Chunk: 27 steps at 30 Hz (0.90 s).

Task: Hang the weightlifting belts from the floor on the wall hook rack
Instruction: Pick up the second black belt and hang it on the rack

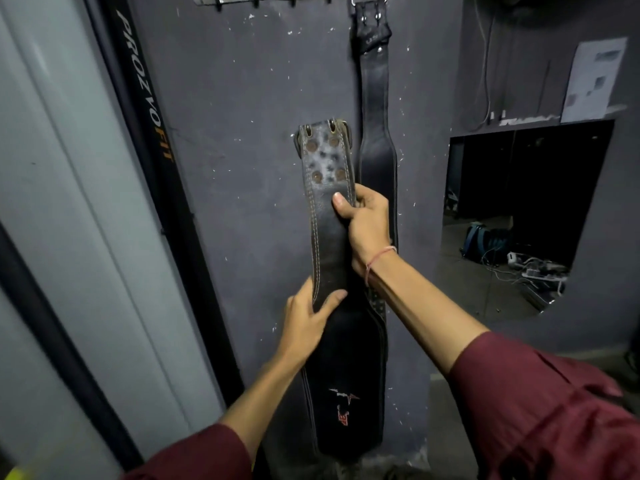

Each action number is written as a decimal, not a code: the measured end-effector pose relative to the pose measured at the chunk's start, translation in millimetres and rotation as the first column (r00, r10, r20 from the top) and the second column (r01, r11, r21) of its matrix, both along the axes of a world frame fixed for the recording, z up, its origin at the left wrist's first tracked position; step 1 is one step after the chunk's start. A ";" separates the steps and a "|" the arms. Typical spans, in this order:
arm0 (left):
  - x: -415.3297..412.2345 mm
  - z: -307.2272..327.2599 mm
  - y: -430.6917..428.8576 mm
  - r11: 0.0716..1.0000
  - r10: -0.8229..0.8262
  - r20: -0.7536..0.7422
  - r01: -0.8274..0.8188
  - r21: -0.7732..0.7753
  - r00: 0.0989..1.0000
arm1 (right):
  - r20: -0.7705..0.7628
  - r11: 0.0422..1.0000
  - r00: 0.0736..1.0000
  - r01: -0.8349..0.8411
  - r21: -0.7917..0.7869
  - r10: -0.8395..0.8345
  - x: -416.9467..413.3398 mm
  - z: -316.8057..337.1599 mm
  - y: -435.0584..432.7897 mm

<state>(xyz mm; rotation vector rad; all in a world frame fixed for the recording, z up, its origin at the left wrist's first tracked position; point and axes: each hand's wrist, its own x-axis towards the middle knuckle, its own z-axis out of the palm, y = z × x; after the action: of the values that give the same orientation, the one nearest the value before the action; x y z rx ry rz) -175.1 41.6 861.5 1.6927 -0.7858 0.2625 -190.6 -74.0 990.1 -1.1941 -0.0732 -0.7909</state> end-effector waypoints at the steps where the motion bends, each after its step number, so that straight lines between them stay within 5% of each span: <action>1: 0.9 -7.2 0.0 1.000 -0.002 -0.037 0.002 -0.003 0.999 | 0.000 1.000 1.000 -0.003 -0.011 0.003 -1.8 -1.7 0.1; 13: -20.2 104.1 -45.2 0.967 -0.086 -0.079 0.064 -0.248 0.993 | 0.110 0.980 0.991 0.096 -0.177 -0.078 -33.4 7.0 -24.3; 17: 5.2 170.0 -49.8 0.952 -0.127 -0.196 0.063 -0.300 0.972 | 0.054 0.981 0.998 0.051 -0.186 -0.041 -40.4 -8.1 -23.2; 21: 10.1 187.6 -41.1 0.915 -0.303 -0.265 0.202 -0.349 0.915 | 0.009 0.983 1.000 0.003 -0.186 -0.001 -41.3 -21.6 -26.3; 27: 5.8 183.4 -54.8 0.882 -0.191 -0.215 0.072 -0.465 0.958 | -0.011 0.974 1.000 -0.010 -0.228 0.007 -36.8 -10.4 -19.3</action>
<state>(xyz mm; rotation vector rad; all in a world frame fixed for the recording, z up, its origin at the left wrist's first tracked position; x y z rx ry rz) -169.3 -13.2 1045.0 1.1932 -0.5873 0.1149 -227.3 -93.3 979.7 -1.4139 -0.1645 -0.7837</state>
